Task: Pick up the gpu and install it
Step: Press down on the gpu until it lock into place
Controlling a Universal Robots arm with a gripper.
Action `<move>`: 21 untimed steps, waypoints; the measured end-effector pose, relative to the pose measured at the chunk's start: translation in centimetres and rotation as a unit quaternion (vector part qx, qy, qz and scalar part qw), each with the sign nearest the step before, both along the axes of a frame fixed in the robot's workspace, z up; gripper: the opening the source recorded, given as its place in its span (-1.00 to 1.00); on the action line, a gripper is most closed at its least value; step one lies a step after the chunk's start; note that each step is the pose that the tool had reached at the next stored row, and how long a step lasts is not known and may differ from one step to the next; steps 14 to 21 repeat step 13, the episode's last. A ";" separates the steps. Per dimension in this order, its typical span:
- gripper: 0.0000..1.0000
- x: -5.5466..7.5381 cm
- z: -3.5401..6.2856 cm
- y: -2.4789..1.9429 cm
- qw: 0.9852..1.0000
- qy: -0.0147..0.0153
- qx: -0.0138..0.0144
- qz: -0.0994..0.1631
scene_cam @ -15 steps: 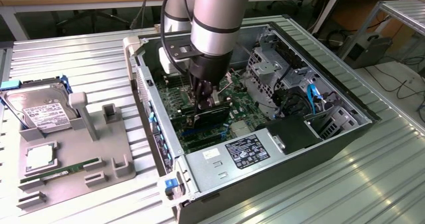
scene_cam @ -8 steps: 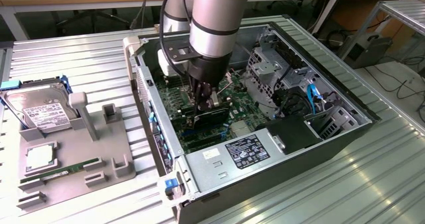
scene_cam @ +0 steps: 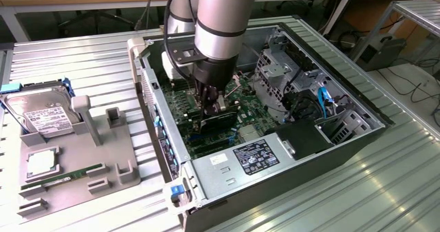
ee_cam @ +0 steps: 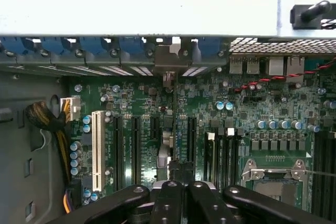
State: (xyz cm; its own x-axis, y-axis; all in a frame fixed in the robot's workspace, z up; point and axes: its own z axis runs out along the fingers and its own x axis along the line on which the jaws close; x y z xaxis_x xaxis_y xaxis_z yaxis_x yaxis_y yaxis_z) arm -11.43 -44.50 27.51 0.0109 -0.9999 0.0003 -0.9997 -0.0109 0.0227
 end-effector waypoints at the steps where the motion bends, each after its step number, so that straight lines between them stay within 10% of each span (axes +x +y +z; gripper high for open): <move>1: -0.79 0.0 0.37 0.01 1.000 0.000 0.000 0.000; 7: -0.79 0.1 3.08 0.06 1.000 0.000 0.000 0.000; 21: -0.79 0.1 3.09 0.06 1.000 0.000 0.000 0.000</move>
